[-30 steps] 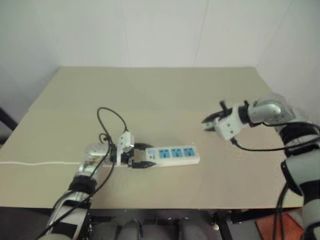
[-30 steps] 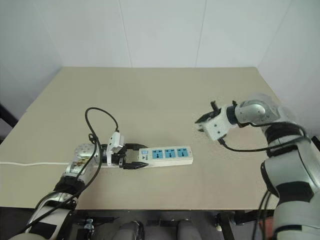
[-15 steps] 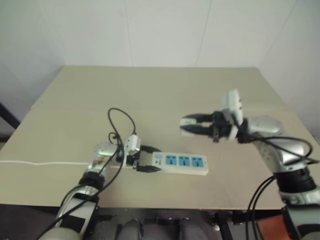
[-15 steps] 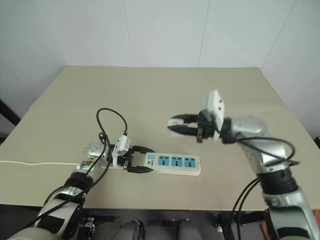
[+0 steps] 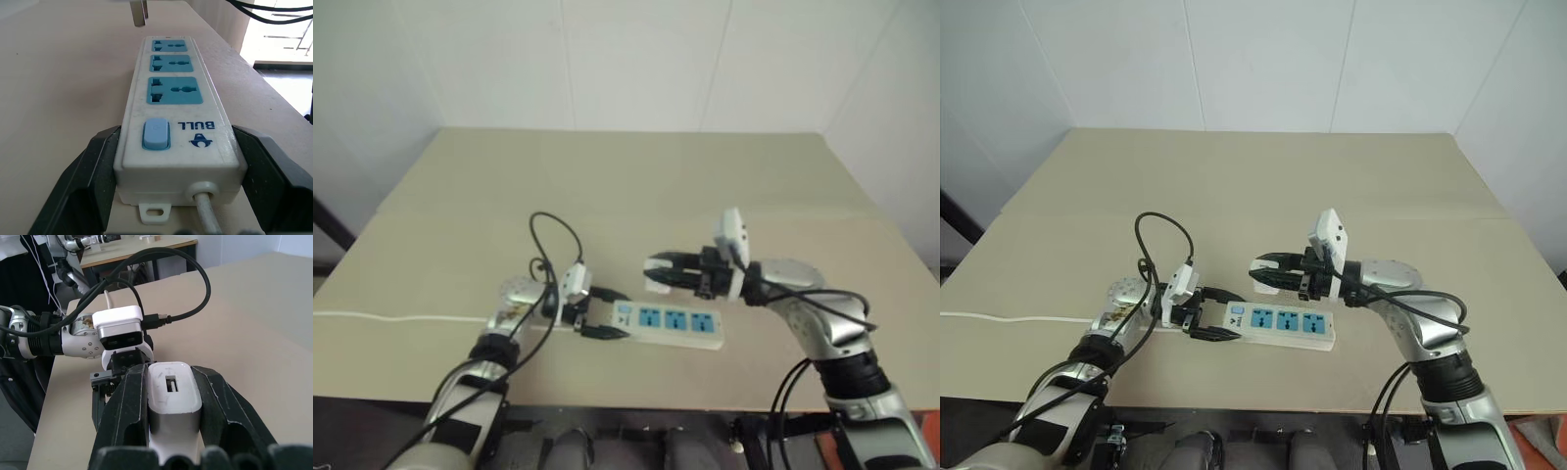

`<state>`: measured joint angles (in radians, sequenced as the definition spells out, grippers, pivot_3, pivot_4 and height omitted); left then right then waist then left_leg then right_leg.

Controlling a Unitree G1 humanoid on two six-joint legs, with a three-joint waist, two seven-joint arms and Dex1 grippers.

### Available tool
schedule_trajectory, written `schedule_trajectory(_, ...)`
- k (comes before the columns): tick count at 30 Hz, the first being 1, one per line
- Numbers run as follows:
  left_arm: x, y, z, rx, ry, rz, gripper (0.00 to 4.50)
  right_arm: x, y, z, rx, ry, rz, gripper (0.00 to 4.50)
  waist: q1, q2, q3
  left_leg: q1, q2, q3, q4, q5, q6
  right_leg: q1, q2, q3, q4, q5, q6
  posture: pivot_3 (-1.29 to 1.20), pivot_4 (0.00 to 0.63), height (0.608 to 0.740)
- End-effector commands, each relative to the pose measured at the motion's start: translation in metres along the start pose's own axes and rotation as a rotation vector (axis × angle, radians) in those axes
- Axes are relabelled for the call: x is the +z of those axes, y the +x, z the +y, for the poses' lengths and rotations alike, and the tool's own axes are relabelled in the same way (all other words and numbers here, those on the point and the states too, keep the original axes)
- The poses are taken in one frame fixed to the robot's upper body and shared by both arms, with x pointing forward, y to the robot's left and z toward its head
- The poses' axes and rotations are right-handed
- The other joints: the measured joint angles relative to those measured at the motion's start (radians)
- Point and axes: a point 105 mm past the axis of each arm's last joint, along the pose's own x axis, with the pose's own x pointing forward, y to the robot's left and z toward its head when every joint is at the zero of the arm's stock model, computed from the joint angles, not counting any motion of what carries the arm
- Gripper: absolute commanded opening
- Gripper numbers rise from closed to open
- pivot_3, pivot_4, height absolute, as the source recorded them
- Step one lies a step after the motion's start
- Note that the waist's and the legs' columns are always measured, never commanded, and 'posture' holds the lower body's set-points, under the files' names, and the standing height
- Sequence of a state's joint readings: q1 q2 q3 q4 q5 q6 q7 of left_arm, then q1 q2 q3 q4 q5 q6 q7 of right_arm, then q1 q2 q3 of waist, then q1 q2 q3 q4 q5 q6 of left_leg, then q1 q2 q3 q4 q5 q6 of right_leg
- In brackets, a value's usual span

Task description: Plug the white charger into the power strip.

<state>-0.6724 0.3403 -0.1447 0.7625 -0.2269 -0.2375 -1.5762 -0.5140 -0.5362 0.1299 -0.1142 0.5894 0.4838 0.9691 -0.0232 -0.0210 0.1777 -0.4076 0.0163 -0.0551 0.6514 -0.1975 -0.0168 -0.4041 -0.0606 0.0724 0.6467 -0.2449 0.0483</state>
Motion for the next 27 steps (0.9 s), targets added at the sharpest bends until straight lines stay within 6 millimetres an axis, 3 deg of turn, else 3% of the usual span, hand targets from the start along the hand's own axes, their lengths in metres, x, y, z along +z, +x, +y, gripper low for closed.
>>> schedule_trajectory(1, 0.005, 0.003, 0.001, -0.021, 0.021, 0.012, 3.24, 0.003, 0.003, 0.004, 0.032, -0.047, -0.034, 1.11, 0.000, 0.000, 0.000, 0.000, 0.000, 0.000, 0.000, 0.000, 0.000, 0.000, 0.000, 0.000, 0.000, 0.000, 0.000, 0.00, 0.150, 0.740)
schedule_trajectory(9, 0.005, 0.006, 0.001, -0.011, 0.020, 0.008, 3.24, -0.005, 0.006, 0.010, 0.091, -0.042, -0.080, 1.11, 0.002, 0.000, 0.000, 0.000, 0.000, 0.000, 0.000, 0.000, 0.000, 0.000, 0.000, 0.000, 0.000, 0.000, 0.000, 0.00, 0.150, 0.740)
schedule_trajectory(27, 0.006, 0.004, 0.000, 0.001, 0.009, 0.004, 3.24, -0.023, 0.005, -0.001, 0.121, -0.070, -0.040, 1.11, 0.004, 0.000, 0.000, 0.000, 0.000, 0.000, 0.000, 0.000, 0.000, 0.000, 0.000, 0.000, 0.000, 0.000, 0.001, 0.00, 0.150, 0.740)
